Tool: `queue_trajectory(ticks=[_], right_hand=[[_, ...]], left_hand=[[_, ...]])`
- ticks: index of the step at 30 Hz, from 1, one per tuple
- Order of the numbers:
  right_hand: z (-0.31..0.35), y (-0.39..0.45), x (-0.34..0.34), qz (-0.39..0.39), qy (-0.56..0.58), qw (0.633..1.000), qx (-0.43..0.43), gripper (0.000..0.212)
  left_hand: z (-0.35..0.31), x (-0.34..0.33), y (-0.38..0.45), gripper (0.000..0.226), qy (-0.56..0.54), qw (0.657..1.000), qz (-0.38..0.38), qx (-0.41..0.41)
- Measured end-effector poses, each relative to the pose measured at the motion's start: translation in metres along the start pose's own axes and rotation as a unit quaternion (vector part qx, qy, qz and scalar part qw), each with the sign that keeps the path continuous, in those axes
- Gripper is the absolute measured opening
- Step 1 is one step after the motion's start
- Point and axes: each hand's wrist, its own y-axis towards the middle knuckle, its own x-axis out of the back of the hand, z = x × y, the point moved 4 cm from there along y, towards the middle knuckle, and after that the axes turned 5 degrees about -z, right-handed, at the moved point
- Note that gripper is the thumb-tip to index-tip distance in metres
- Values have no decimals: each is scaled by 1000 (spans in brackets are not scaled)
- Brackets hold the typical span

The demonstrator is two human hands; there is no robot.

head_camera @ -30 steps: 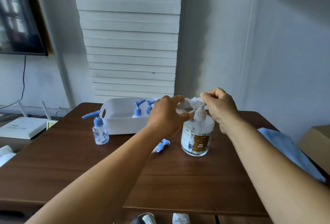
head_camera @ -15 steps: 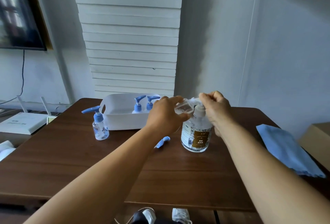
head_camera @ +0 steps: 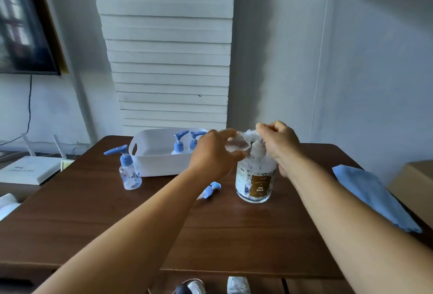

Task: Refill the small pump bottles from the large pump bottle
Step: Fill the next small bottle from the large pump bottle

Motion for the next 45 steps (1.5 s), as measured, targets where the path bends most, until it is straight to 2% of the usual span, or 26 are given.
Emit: queue_trajectory(ticks=[4,10,15,20,27,31,36,41,45], right_hand=[[10,4,8,10,3,1000,9,22],[-6,-3,-5,-42,13,999,24,28],[9,5,6,-11,-4,999,34,26],[-9,-1,-4,-46,25,998,33,29],[7,6,4,-11,4,999,40,25],[-10,1,-4,-37,25,998,39,27],[7,13,-1,-21,-26,998,45,27],[-7,4,-4,-42,17,998,43,27],[-5,7,-3,-40,-24,998,44,27]], left_hand=[[-8,7,5,52,15,1000,-16,-17],[2,-2,-1,51,7,1000,4,-4],[-6,4,5,53,9,1000,-9,-20],[3,-4,0,52,5,1000,4,-7],[-5,5,6,55,21,999,-14,-26],[3,-3,3,55,20,1000,0,-15],[0,4,6,53,12,1000,-11,-15],[1,-1,4,51,12,1000,-1,-16],[1,2,1,50,1,1000,-3,-11]])
